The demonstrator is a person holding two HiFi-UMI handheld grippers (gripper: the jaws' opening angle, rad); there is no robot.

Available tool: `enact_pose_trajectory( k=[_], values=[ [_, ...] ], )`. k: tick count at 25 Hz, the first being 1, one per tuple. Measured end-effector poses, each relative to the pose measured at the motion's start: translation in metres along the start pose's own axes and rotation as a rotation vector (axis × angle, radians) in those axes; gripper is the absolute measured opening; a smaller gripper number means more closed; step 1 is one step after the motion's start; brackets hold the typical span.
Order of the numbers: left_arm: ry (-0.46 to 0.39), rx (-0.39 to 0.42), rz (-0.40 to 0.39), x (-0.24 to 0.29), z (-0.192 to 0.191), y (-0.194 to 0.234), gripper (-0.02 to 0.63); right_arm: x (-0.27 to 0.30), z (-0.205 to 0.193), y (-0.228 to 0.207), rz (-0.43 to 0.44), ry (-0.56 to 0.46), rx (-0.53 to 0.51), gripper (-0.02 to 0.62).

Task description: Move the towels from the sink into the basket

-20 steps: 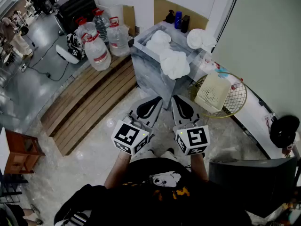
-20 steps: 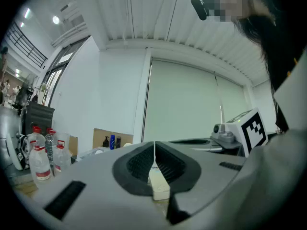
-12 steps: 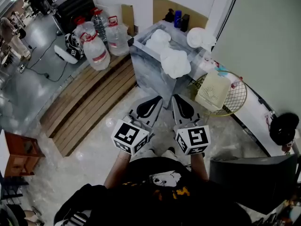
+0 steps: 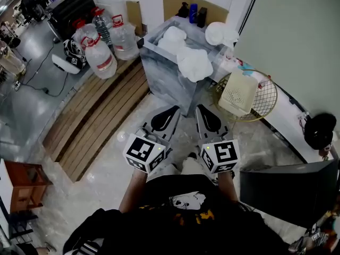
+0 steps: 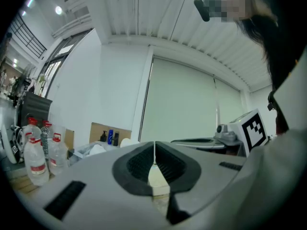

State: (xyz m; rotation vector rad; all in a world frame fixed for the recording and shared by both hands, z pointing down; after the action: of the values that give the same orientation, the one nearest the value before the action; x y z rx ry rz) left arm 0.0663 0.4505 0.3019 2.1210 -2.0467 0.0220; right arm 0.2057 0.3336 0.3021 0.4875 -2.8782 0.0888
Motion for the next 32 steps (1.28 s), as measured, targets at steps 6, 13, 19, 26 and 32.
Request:
enact_pose_trajectory(
  k=[6,13,19,26,32],
  values=[
    [0.038,-0.006,-0.04,0.03,-0.003,0.009,0.011,0.016,0.0,-0.027,-0.027,0.011,-0.003,0.014],
    [0.035,0.008,-0.011,0.07,0.004,0.043,0.011,0.064,0.001,-0.066,-0.022,-0.003,0.043,0.014],
    [0.053,-0.003,0.019,0.139,0.011,0.082,0.011,0.122,0.01,-0.124,-0.006,0.006,0.047,0.014],
    [0.069,0.002,-0.01,0.225,0.032,0.107,0.011,0.174,0.025,-0.196,-0.003,0.012,0.07,0.014],
    [0.078,0.013,-0.017,0.279,0.04,0.123,0.011,0.207,0.025,-0.24,-0.001,0.018,0.1,0.014]
  ],
)
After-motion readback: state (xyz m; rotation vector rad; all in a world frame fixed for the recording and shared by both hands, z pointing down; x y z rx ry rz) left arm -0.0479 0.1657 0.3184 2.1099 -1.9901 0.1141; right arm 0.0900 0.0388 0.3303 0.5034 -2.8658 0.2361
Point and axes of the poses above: the fingertips, and each gripper's own axes: x forward along the fingers, y to its left, z out of its top, the point moved 10 cm from there along -x, backward along the fingers, and after that the axes turned 7 degrees about y, right-handed, at the moved point
